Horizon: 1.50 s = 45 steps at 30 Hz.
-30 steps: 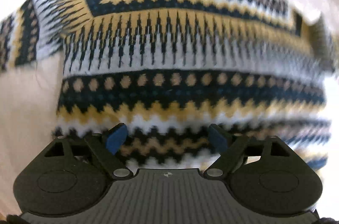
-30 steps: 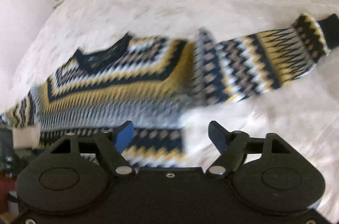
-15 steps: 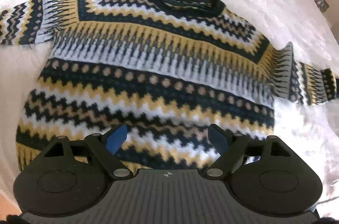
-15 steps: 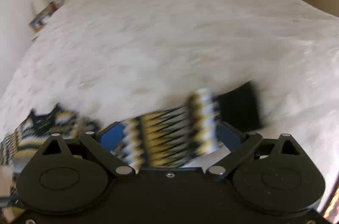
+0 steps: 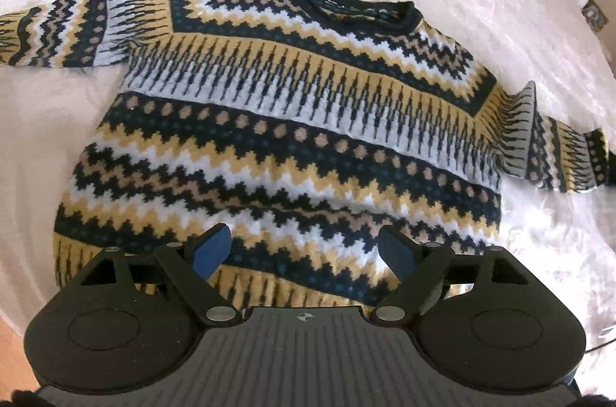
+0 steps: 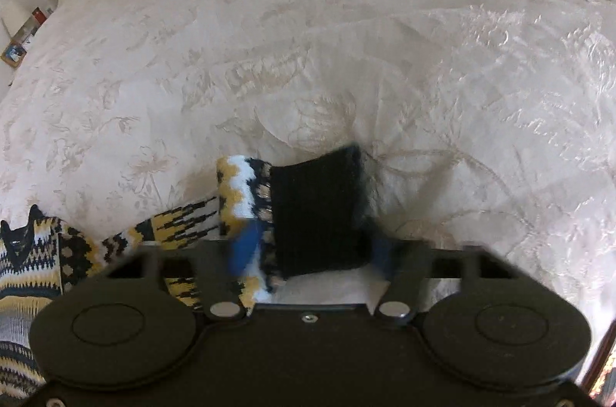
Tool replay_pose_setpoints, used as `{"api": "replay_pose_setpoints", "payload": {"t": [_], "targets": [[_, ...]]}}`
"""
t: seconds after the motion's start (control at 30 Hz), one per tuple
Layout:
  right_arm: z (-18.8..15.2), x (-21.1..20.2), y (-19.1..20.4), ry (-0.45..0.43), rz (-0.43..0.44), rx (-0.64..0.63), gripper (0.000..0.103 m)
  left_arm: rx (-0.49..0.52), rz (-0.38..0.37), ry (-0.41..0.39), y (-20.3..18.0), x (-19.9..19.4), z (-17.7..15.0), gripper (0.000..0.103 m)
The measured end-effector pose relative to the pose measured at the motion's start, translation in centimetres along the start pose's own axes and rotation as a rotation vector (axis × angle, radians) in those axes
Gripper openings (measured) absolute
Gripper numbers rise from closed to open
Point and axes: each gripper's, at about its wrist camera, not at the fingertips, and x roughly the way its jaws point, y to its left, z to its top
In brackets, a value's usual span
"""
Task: Fold small clothes
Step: 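Grasp the navy sleeve cuff with the right gripper and lay it across the body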
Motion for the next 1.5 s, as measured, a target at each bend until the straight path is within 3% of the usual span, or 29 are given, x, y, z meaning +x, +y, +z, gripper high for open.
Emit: {"api": "replay_pose_setpoints", "payload": {"t": [0.17, 0.43, 0.57, 0.67, 0.9, 1.13, 1.33, 1.4, 1.5], "targets": [[0.6, -3.3, 1.2, -0.069, -0.032, 0.000, 0.016, 0.009, -0.033, -0.014, 1.2, -0.1, 0.7, 0.083], [4.0, -15.7, 3.9, -0.281, -0.082, -0.022, 0.015, 0.058, -0.127, -0.002, 4.3, 0.5, 3.2, 0.083], [4.3, -21.3, 9.2, -0.379, -0.007, -0.048, 0.015, 0.071, -0.168, 0.003, 6.7, 0.5, 4.7, 0.083], [3.5, -23.1, 15.2, -0.410, 0.085, -0.107, 0.015, 0.096, -0.178, 0.005, 8.7, 0.4, 5.8, 0.083], [-0.7, -20.5, 29.9, -0.365, 0.353, -0.229, 0.015, 0.128, -0.175, 0.003, 13.9, 0.5, 8.0, 0.083], [-6.2, -12.5, 41.2, -0.206, 0.538, -0.284, 0.015, 0.091, -0.149, 0.003, 19.1, 0.3, 8.7, 0.083], [-12.4, -6.3, 47.3, -0.073, 0.525, -0.384, 0.016, 0.050, -0.132, 0.013, 22.3, 0.4, 8.5, 0.083], [-14.4, -4.9, 48.5, -0.042, 0.520, -0.408, 0.023, 0.042, -0.129, 0.015, 22.8, 0.4, 8.4, 0.083], [-16.7, -4.0, 49.1, -0.011, 0.527, -0.423, 0.026, 0.034, -0.131, 0.017, 23.3, 0.5, 8.4, 0.083]]}}
